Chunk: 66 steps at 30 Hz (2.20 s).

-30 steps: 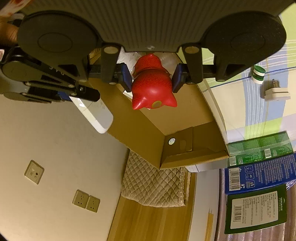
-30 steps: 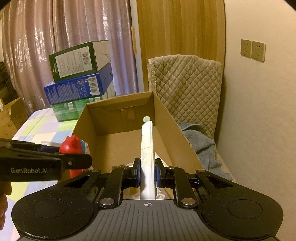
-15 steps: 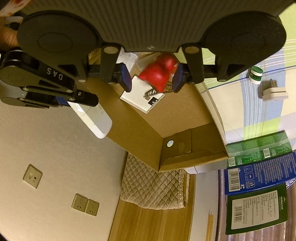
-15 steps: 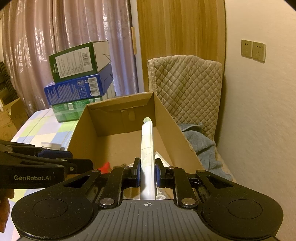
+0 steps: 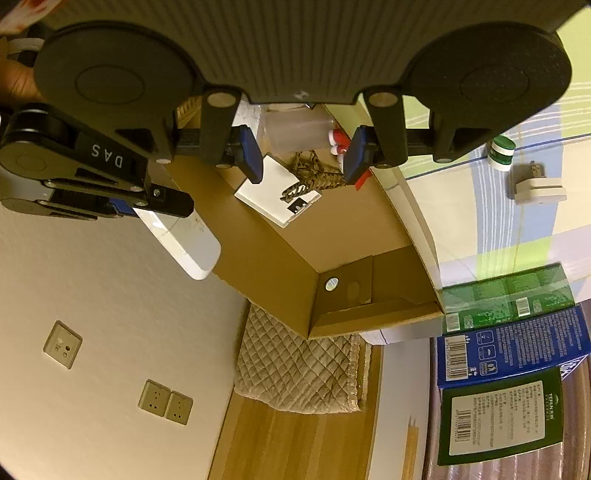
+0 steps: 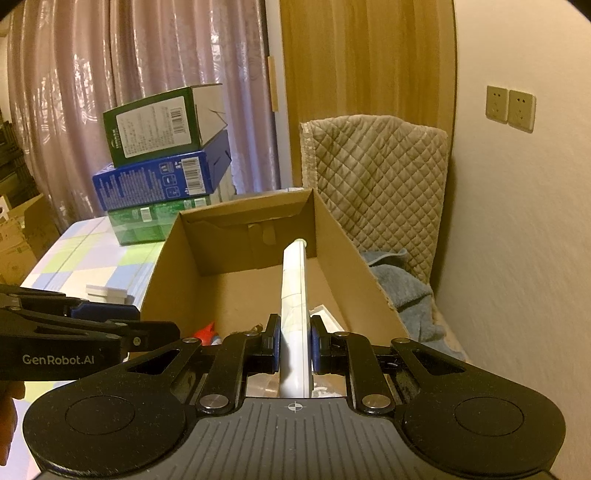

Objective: Organize rigid objects
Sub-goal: 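Open the left tool to drop the red toy while the right tool releases the remote, then withdraw both tools from the box toward the plug adapter and green roll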

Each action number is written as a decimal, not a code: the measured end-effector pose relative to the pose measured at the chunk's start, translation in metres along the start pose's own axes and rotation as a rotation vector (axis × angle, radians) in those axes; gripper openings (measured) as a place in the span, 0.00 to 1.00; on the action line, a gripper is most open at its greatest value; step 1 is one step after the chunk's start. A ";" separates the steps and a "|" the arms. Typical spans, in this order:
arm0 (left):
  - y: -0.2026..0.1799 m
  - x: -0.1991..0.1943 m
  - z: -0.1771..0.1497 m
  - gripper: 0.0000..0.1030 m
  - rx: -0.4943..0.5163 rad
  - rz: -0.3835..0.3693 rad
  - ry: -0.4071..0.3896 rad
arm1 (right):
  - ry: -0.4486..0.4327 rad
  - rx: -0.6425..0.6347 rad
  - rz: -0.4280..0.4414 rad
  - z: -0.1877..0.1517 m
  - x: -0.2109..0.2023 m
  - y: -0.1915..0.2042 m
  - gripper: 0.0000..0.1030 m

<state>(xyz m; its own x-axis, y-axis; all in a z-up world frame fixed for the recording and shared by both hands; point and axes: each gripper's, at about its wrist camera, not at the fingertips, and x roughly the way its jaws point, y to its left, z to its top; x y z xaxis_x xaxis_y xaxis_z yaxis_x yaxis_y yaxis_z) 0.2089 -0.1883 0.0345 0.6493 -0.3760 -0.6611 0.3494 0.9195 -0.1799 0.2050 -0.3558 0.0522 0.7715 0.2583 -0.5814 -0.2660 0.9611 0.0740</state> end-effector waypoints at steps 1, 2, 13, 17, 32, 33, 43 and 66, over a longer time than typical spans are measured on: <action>0.001 -0.001 0.000 0.41 -0.002 -0.001 -0.002 | 0.000 -0.001 0.000 0.001 0.000 0.000 0.12; 0.002 -0.001 0.000 0.41 -0.004 -0.001 -0.003 | -0.001 -0.002 0.000 0.001 0.000 0.001 0.12; 0.004 -0.003 -0.001 0.41 -0.008 0.004 -0.005 | 0.004 -0.004 0.003 0.003 0.004 0.001 0.12; 0.004 -0.004 -0.001 0.41 -0.008 0.004 -0.004 | 0.009 -0.003 0.006 0.003 0.007 0.002 0.12; 0.001 -0.005 0.001 0.41 -0.010 0.004 -0.009 | 0.015 0.000 0.009 0.002 0.010 0.002 0.12; 0.001 -0.005 0.001 0.41 -0.010 0.005 -0.009 | 0.016 0.001 0.009 0.002 0.011 0.002 0.12; 0.004 -0.008 0.002 0.41 -0.013 0.002 -0.014 | 0.019 0.011 0.024 0.003 0.016 0.003 0.12; 0.019 -0.041 -0.004 0.42 -0.040 0.018 -0.053 | -0.042 0.008 0.038 0.012 -0.019 0.018 0.12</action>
<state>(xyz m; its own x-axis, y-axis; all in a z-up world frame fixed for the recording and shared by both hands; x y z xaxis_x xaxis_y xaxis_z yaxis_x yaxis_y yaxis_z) 0.1865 -0.1552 0.0555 0.6907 -0.3636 -0.6251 0.3103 0.9298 -0.1980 0.1920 -0.3419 0.0743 0.7849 0.2983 -0.5432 -0.2913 0.9512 0.1015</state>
